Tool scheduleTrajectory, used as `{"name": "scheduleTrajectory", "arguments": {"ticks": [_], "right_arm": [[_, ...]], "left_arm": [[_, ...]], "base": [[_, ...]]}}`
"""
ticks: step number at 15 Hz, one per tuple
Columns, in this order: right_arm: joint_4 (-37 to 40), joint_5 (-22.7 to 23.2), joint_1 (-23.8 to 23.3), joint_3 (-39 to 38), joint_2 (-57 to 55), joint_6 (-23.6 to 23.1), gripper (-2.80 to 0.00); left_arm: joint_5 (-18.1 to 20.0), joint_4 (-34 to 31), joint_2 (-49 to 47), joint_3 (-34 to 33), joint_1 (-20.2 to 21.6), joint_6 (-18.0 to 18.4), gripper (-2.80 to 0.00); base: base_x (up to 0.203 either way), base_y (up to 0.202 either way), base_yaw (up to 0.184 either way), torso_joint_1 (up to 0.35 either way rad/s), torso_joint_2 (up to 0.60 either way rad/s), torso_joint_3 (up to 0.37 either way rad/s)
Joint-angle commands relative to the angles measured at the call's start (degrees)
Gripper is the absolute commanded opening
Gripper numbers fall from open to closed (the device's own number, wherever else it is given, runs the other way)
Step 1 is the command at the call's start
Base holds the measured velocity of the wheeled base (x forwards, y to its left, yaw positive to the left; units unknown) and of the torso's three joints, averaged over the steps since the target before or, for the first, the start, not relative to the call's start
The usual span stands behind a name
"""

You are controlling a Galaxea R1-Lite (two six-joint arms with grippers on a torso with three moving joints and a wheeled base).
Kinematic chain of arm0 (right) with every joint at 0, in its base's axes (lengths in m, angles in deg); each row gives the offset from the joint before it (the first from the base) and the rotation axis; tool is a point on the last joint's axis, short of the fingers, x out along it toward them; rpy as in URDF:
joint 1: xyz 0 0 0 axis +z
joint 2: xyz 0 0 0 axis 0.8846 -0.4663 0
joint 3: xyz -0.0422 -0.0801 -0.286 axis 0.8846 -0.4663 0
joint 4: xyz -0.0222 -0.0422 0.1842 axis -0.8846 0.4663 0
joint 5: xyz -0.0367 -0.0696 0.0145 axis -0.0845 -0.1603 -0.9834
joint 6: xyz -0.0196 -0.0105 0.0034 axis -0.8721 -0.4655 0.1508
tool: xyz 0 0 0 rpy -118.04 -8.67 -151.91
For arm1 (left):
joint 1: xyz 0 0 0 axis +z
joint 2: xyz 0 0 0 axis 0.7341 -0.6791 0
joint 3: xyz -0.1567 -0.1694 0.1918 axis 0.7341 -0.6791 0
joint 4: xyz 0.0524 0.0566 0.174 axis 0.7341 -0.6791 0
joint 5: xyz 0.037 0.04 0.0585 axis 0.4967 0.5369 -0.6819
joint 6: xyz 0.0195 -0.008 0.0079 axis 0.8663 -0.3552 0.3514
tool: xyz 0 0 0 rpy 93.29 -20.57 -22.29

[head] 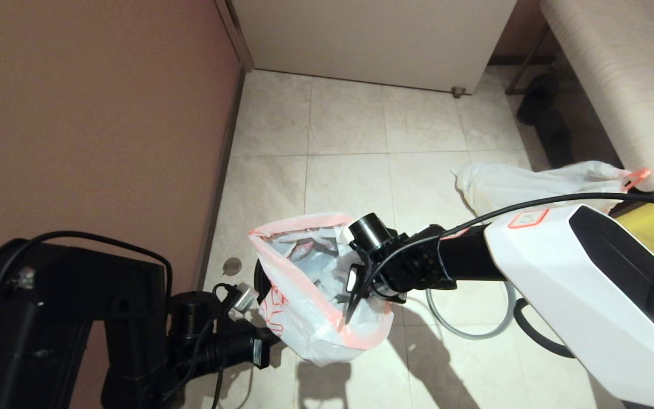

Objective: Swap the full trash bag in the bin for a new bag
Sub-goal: Put the new garbage bag on the trash can

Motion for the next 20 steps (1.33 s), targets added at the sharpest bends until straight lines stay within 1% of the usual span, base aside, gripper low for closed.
{"name": "scheduleTrajectory", "arguments": {"ticks": [1, 2, 4, 6, 8, 11, 12, 14, 15, 16, 20], "right_arm": [[0.1, 0.1, -0.2, 0.8, -1.6, 0.2, -2.8], [0.1, 0.1, -0.4, 1.1, -2.3, 0.2, -2.8], [0.1, 0.1, -0.4, 1.4, -3.1, 0.1, -2.8], [0.1, 0.1, -0.4, 2.1, -4.0, 0.1, -2.8], [0.1, 0.1, -0.5, 3.4, -5.1, 0.1, -2.8], [0.1, 0.2, -0.2, 3.5, -6.6, 0.2, -2.8], [0.0, 0.4, -0.3, 3.8, -7.2, 0.2, -2.8], [-0.1, 2.0, -0.5, 4.8, -7.7, 0.1, -2.8], [-0.7, 2.5, -0.5, 4.9, -7.7, 0.1, -2.8], [-1.8, 2.8, -0.2, 5.1, -7.7, 0.0, -2.8], [-2.1, 2.8, 0.5, 5.3, -7.7, -1.7, -2.8]], "left_arm": [[3.2, 2.6, 0.9, -2.2, 0.8, -0.2, -2.8], [5.7, 3.1, 1.2, -3.0, 2.0, -0.2, -2.8], [9.2, 3.8, 1.9, -3.9, 3.9, -0.2, -2.8], [10.3, 3.8, 1.9, -4.6, 4.3, -0.1, -2.8], [13.6, 3.9, 1.8, -5.5, 5.1, 0.2, -2.8], [13.9, 3.9, 1.9, -5.7, 5.2, 0.1, -2.8], [14.2, 3.9, 1.8, -6.6, 4.9, 0.3, -2.8], [15.4, 3.8, 1.2, -8.5, 3.9, 3.1, -2.8], [15.5, 3.8, 0.8, -8.5, 3.8, 3.7, -2.8], [15.5, 3.9, 0.8, -8.7, 3.8, 3.8, -2.8], [15.5, 3.9, 0.7, -9.2, 2.9, 4.0, -2.8]], "base": [[0.0, 0.0, 0.0, 0.0, 0.0, 0.0], [0.0, 0.0, 0.0, 0.0, 0.0, 0.0], [0.0, 0.0, 0.0, 0.0, 0.0, 0.0], [0.0, 0.0, 0.0, 0.0, 0.0, 0.0], [0.0, 0.0, 0.0, 0.0, 0.0, 0.0], [0.0, 0.0, 0.0, 0.0, 0.0, 0.0], [0.0, 0.0, 0.0, 0.0, 0.0, 0.0], [0.0, 0.0, 0.0, 0.0, 0.0, 0.0], [0.0, 0.0, 0.0, 0.0, 0.0, 0.0], [0.0, 0.0, 0.0, 0.0, 0.0, 0.0], [0.0, 0.0, 0.0, 0.0, 0.0, 0.0]]}}
